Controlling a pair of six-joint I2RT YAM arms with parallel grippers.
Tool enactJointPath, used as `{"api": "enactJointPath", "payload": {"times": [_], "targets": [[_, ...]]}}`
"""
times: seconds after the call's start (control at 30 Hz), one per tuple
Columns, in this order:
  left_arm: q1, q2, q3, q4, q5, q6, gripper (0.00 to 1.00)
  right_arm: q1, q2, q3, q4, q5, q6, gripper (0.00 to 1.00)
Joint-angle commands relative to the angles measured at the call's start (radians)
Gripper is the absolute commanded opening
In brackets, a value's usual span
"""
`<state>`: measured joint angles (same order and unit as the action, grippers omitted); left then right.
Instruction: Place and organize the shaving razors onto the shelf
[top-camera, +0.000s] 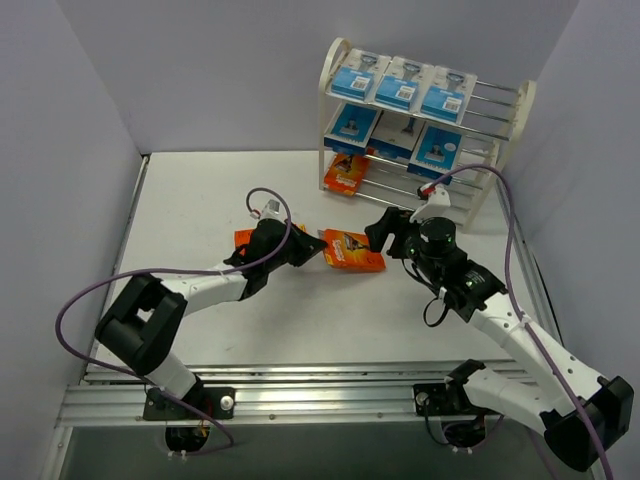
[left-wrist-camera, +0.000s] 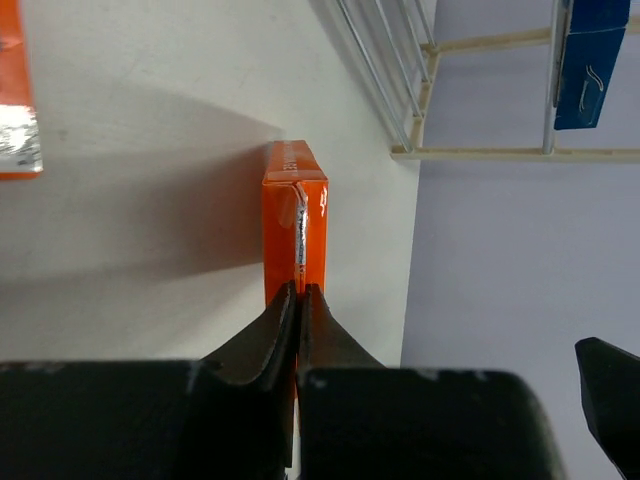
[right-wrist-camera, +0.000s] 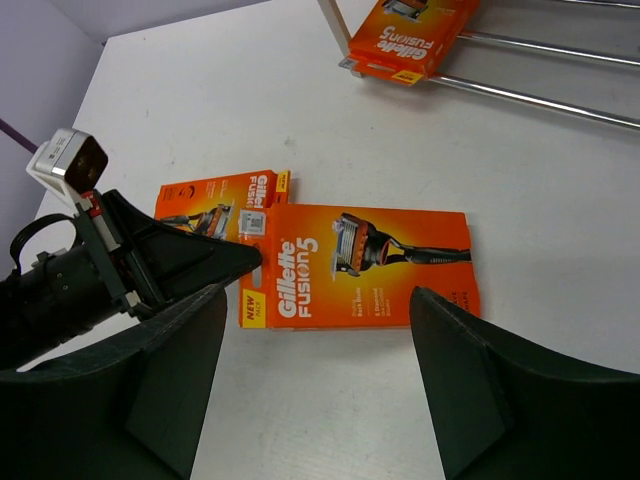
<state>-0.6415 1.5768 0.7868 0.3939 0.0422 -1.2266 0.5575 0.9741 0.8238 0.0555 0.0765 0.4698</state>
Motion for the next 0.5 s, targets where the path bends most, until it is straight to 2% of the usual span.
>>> {"api": "enactJointPath", "payload": {"times": [0.0,0.23,0.33,0.47], "targets": [[-0.02,0.058,0.135,0.092,0.036,0.027,0.02,-0.014,-0.041,0.049,-0.016,0.055,-0.007,0.7],[-0.023,0.164,0.285,0.065,0.074,0.139,0.02,-0.041,-0.066,0.066,-0.029,0.111,-0.01,0.71],[-0.023,0.23,0.322,0.124,0.126,0.196,0.02,-0.054,-0.071,0.063,-0.032,0.117,-0.013,0.71],[-0.021,0.293,0.379,0.12,0.177,0.295,0.02,-0.082,-0.083,0.043,-0.036,0.118,-0.02,0.72]]}}
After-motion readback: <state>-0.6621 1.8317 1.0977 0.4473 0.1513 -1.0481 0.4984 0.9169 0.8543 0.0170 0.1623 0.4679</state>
